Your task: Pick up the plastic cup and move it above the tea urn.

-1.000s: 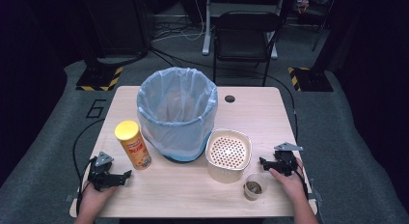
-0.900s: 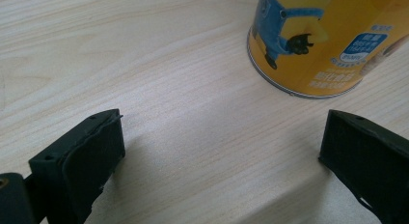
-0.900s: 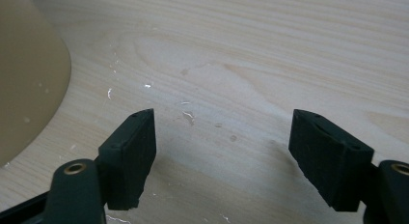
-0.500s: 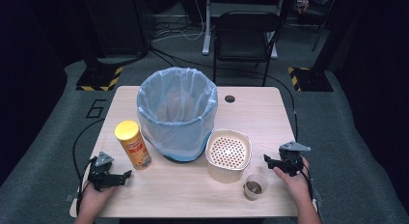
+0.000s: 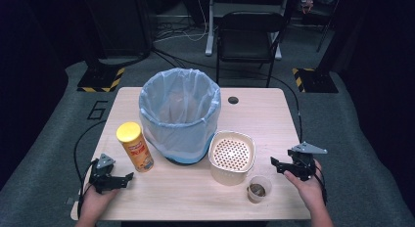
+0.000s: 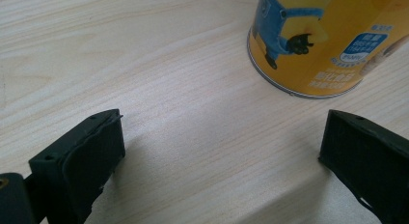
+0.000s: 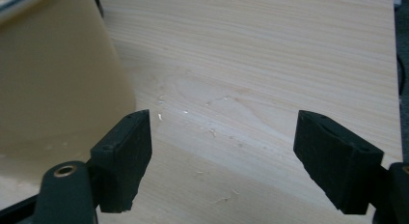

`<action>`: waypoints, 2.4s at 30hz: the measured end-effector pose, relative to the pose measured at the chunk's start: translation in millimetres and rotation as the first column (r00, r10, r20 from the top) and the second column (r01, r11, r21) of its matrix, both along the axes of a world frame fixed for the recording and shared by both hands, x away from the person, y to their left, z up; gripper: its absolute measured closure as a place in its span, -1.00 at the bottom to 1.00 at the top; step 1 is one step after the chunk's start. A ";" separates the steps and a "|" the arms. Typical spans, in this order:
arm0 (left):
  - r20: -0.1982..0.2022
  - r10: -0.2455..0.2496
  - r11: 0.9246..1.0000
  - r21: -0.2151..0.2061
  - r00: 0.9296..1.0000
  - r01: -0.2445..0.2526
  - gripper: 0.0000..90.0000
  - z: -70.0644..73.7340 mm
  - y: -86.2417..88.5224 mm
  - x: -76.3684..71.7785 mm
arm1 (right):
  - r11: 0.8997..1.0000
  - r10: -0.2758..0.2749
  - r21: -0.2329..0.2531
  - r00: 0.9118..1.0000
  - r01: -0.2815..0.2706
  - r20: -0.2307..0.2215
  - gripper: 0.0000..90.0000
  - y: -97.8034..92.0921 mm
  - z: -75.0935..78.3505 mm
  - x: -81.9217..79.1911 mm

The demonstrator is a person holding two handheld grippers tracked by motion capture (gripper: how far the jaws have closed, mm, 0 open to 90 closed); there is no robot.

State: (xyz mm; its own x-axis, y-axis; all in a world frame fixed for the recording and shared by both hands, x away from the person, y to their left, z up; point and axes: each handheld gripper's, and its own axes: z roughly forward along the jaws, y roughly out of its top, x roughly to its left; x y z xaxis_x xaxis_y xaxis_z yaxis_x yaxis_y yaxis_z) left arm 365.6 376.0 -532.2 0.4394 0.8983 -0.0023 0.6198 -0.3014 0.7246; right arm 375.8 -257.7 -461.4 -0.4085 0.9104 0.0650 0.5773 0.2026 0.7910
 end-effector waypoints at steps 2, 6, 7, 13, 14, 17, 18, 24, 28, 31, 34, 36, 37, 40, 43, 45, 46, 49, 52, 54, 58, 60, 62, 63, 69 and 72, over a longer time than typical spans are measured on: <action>-0.004 0.000 1.000 -0.001 1.000 0.000 -0.97 0.1 -0.1 -0.2 | 1.000 0.026 0.018 1.000 -0.026 -0.003 -0.57 -1.2 2.8 -3.1; 0.003 0.000 1.000 0.001 1.000 0.000 -0.97 -0.1 0.0 0.2 | 0.999 0.039 0.038 0.999 -0.039 0.000 -0.58 1.2 7.7 -8.9; 0.003 0.000 1.000 0.000 1.000 0.000 -0.97 -0.1 0.0 0.2 | 0.998 0.046 0.030 0.999 -0.046 0.003 -0.58 1.0 8.5 -9.7; -0.004 0.002 1.000 -0.001 1.000 -0.002 -0.97 0.1 -0.3 -0.2 | 0.996 0.076 0.046 0.997 -0.077 0.009 -0.59 7.6 14.4 -16.7; -0.004 0.001 1.000 -0.001 1.000 -0.001 -0.97 0.1 -0.2 -0.2 | 0.995 0.086 0.054 0.996 -0.086 0.015 -0.60 9.7 17.3 -19.5; -0.004 0.002 1.000 -0.001 1.000 -0.002 -0.97 0.1 -0.2 -0.2 | 0.994 0.095 0.059 0.995 -0.097 0.022 -0.61 12.1 20.8 -22.1; -0.004 0.002 1.000 -0.001 1.000 -0.002 -0.97 0.0 -0.3 -0.2 | 0.993 0.103 0.060 0.994 -0.105 0.024 -0.62 13.4 22.4 -23.3; -0.002 0.002 1.000 0.000 1.000 -0.002 -0.97 -0.1 -0.3 -0.1 | 0.987 0.156 0.046 0.988 -0.157 0.025 -0.68 25.7 21.5 -32.9; -0.002 0.003 1.000 0.001 1.000 -0.003 -0.98 -0.2 -0.6 0.2 | 0.983 0.174 0.055 0.985 -0.175 0.023 -0.69 30.1 18.8 -37.2; -0.002 0.003 1.000 0.002 1.000 -0.003 -0.98 -0.2 -0.6 0.2 | 0.983 0.173 0.061 0.985 -0.173 0.020 -0.70 32.5 17.5 -39.1; -0.010 0.005 1.000 0.004 1.000 -0.005 -0.99 0.6 -0.3 0.5 | 0.981 0.181 0.067 0.983 -0.183 0.024 -0.72 34.6 18.1 -41.5; -0.010 0.005 1.000 0.004 1.000 -0.005 -0.99 0.6 -0.4 0.5 | 0.977 0.199 0.070 0.980 -0.200 0.027 -0.76 37.6 20.3 -44.5; -0.010 0.005 1.000 0.004 1.000 -0.005 -0.99 0.6 -0.4 0.5 | 0.977 0.199 0.070 0.980 -0.200 0.027 -0.76 37.6 20.3 -44.5; 0.004 0.018 1.000 -0.003 1.000 -0.018 -1.00 -0.8 -1.4 1.1 | 0.974 0.211 0.076 0.977 -0.213 0.033 -0.80 40.1 21.9 -46.9; 0.003 0.016 1.000 0.002 1.000 -0.016 -1.00 -0.6 -1.3 1.2 | 0.970 0.224 0.089 0.974 -0.227 0.035 -0.82 43.7 21.8 -49.7; 0.005 0.017 1.000 0.000 1.000 -0.017 -1.00 -0.7 -1.4 1.4 | 0.969 0.229 0.090 0.973 -0.231 0.030 -0.82 46.1 21.5 -51.9; 0.005 0.017 1.000 0.001 1.000 -0.017 -1.00 -0.7 -1.4 1.4 | 0.965 0.244 0.088 0.969 -0.246 0.030 -0.84 49.3 20.3 -53.9; 0.005 0.017 1.000 0.001 1.000 -0.017 -1.00 -0.7 -1.4 1.4 | 0.962 0.259 0.086 0.965 -0.261 0.026 -0.84 53.5 18.5 -57.2; 0.005 0.017 1.000 0.001 1.000 -0.017 -1.00 -0.7 -1.5 1.4 | 0.960 0.267 0.079 0.964 -0.268 0.024 -0.84 57.6 16.4 -62.8; 0.005 0.017 1.000 0.001 1.000 -0.017 -1.00 -0.7 -1.4 1.4 | 0.960 0.267 0.085 0.963 -0.268 0.024 -0.84 58.9 15.7 -64.4; 0.005 0.018 1.000 0.001 1.000 -0.018 -1.00 -0.7 -1.5 1.3 | 0.959 0.276 0.069 0.961 -0.277 0.023 -0.85 60.4 10.5 -70.6; 0.005 0.018 1.000 0.001 1.000 -0.018 -1.00 -0.7 -1.5 1.3 | 0.959 0.272 0.074 0.962 -0.273 0.022 -0.85 60.7 9.6 -71.7; 0.004 0.019 1.000 0.000 1.000 -0.019 -1.00 -0.7 -1.4 1.3 | 0.958 0.275 0.073 0.961 -0.276 0.019 -0.85 61.7 6.1 -74.2; 0.004 0.019 1.000 0.000 1.000 -0.019 -1.00 -0.7 -1.4 1.3 | 0.958 0.275 0.073 0.961 -0.276 0.019 -0.85 61.7 6.1 -74.2; 0.004 0.019 1.000 0.000 1.000 -0.019 -1.00 -0.7 -1.4 1.3 | 0.955 0.290 0.063 0.957 -0.291 0.015 -0.85 65.8 -1.1 -75.1; 0.004 0.018 1.000 0.001 1.000 -0.018 -1.00 -0.7 -1.3 1.7 | 0.958 0.282 0.057 0.959 -0.282 0.009 -0.83 67.5 -4.2 -76.0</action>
